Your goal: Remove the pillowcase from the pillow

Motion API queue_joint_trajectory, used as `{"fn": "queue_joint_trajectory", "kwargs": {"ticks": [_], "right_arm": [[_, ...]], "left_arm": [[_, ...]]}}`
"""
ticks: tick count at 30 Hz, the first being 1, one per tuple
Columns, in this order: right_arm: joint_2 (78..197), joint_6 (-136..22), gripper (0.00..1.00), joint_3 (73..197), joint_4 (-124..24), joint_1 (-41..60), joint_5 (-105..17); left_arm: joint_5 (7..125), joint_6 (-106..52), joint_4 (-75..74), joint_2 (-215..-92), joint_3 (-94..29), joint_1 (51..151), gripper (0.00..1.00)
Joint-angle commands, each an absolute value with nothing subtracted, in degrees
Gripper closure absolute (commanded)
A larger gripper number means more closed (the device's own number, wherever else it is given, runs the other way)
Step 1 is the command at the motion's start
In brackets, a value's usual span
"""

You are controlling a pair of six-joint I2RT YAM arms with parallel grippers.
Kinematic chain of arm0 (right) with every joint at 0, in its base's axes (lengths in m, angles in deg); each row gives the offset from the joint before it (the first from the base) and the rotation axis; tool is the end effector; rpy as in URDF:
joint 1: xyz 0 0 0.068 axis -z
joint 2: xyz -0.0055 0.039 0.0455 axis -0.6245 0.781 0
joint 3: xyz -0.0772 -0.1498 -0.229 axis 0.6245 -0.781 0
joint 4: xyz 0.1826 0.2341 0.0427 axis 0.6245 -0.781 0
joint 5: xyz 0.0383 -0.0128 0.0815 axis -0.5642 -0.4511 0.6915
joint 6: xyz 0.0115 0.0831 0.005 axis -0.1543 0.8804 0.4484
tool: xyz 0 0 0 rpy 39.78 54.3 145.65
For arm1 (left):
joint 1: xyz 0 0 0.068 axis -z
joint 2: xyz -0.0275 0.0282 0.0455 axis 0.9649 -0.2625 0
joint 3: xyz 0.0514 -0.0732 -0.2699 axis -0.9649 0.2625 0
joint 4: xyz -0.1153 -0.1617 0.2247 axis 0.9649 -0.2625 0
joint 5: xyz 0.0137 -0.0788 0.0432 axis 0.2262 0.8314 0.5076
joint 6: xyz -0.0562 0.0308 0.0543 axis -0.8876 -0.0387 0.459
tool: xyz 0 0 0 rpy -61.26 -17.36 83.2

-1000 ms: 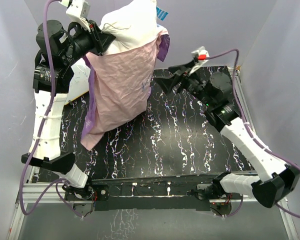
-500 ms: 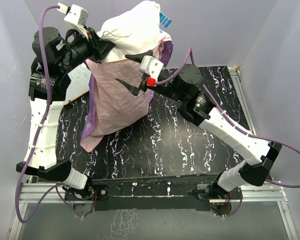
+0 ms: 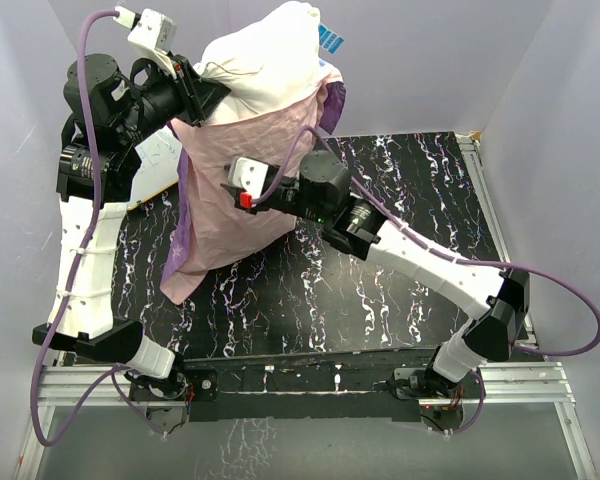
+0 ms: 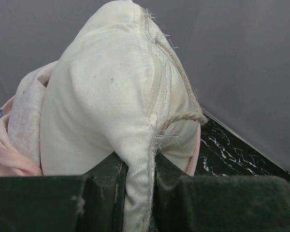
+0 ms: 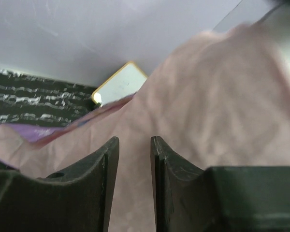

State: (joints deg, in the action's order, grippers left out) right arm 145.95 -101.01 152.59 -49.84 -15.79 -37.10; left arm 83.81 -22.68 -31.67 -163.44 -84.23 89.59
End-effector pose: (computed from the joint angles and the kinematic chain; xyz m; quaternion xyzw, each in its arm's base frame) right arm 0.2446 0.3738 0.4729 -0.5527 0.4108 0.1951 0.6984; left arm 0.3030 -0.1134 0.6370 0.2117 0.6165 -0.2862 0.7023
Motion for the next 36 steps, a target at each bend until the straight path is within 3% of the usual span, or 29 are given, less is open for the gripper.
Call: {"fn": "queue_joint_trajectory", "kwargs": {"ticks": [1, 3, 6, 11, 25, 30, 36], "right_arm": [[143.93, -101.56, 0.66, 147.41, -47.23, -16.06, -40.87], [142.94, -101.58, 0.53, 145.09, -44.55, -16.14, -42.23], [141.91, -101.44, 0.45, 146.58, -43.66, -16.18, -42.56], [141.75, -102.29, 0.40, 154.38, -46.17, -16.19, -40.43], [146.31, -104.80, 0.41, 163.94, -46.58, -15.70, -40.21], [148.91, -105.35, 0.48, 164.43, -50.26, -15.50, -40.64], [147.63, -104.83, 0.58, 156.75, -48.56, -15.46, -42.31]], "left_arm": [[84.75, -23.12, -26.16, -159.73, -87.95, 89.78, 1.00], [85.16, -23.28, -26.23, -159.49, -87.60, 89.73, 1.00], [85.75, -23.03, -26.83, -159.04, -86.38, 89.75, 1.00], [85.75, -22.47, -26.54, -158.12, -84.09, 89.74, 1.00], [86.69, -21.99, -28.28, -157.59, -84.16, 89.75, 1.00], [86.66, -21.73, -28.32, -157.06, -84.19, 89.76, 1.00], [86.64, -21.72, -27.97, -156.80, -84.64, 89.81, 1.00]]}}
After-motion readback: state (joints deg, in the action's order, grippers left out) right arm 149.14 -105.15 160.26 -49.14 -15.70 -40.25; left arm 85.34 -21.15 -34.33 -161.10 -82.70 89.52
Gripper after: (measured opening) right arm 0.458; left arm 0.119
